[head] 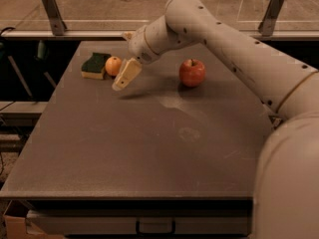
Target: Move orange near sponge
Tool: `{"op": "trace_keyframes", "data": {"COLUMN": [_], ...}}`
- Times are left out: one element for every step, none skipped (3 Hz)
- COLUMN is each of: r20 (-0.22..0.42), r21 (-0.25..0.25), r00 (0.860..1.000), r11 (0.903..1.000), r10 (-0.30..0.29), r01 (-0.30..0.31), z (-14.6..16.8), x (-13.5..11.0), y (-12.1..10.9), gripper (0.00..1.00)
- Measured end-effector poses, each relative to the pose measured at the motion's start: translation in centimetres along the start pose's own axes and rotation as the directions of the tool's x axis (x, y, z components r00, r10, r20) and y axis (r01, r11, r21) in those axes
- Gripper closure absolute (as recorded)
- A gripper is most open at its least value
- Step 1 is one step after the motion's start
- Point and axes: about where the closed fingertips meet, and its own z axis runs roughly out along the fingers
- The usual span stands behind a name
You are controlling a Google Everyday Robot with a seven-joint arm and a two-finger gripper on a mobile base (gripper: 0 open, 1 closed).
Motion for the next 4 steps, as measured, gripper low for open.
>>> {"op": "trace_keyframes", "data": {"r20": [0.071, 0.162, 0.224, 0.223], "r21": [0.065, 0.157, 0.223, 0.295], "r00": [0.997, 0.979, 0.952, 0.947], "r11": [0.9974, 0.983, 0.962, 0.9422], "r10": [-0.035, -0.121, -0.208, -0.23], "r01": [0.03, 0.096, 0.158, 0.159], "z": [-6.2, -12.5, -16.5, -20.4], "x": [-1.8, -6.0, -10.5, -9.6], "y": [1.7, 5.2, 9.6, 9.6], "gripper": [0.0, 0.0, 0.0, 0.0]}}
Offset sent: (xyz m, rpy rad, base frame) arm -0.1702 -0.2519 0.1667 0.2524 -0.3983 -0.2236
